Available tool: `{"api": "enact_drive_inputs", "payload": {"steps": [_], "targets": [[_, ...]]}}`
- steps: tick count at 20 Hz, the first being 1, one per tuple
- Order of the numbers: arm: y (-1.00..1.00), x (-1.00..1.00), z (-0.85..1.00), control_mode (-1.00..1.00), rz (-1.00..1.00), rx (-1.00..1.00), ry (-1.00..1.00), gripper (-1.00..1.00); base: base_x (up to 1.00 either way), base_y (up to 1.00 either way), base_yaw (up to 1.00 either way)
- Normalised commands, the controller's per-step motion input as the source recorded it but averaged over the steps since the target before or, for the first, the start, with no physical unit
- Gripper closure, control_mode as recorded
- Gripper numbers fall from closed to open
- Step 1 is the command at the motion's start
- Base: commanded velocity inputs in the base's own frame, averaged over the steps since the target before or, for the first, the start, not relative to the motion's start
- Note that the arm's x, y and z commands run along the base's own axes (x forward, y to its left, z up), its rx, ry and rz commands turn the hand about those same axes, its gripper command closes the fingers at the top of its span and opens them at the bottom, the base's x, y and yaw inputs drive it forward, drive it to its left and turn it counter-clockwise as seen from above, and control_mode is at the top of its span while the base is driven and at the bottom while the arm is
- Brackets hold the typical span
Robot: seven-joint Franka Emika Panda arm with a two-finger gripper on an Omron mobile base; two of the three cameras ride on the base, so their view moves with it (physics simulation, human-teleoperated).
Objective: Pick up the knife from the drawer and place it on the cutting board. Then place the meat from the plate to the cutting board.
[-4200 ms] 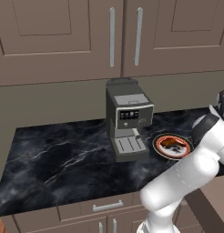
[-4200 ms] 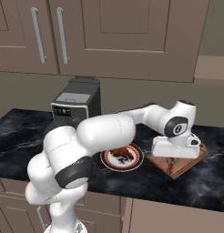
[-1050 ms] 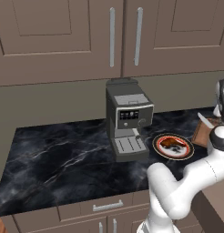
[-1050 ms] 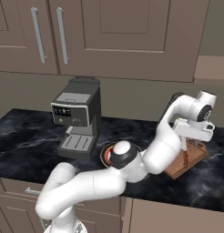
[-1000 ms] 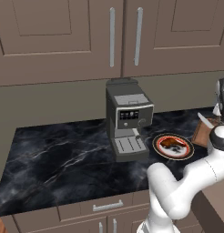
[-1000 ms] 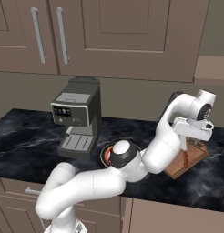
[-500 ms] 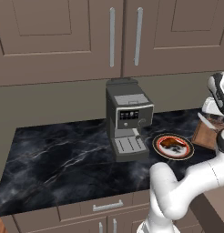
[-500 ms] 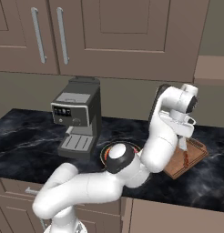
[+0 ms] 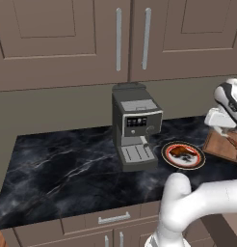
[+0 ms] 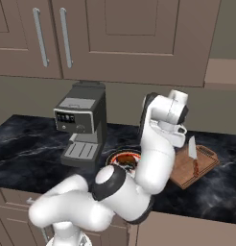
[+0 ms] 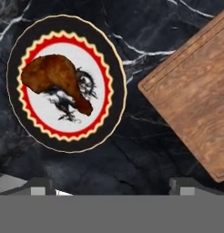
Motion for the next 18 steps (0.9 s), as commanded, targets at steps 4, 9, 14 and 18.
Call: {"api": "enact_drive_inputs", "payload": {"steps": [4,9,14,18], "targets": [[0.56,-0.21,-0.03,-1.0,0.0,-0.1,-0.14,-1.0,0.0,0.0,0.0],[0.47,-0.03,-0.01,-1.0,0.0,-0.07,-0.11,-1.0,0.0,0.0,0.0],[0.17,0.09,-0.12,-1.0,0.05,-0.03,-0.02,-1.0,0.0,0.0,0.0],[0.03,0.17,-0.21,-1.0,0.12,-0.01,0.0,-1.0,0.0,0.0,0.0]]}}
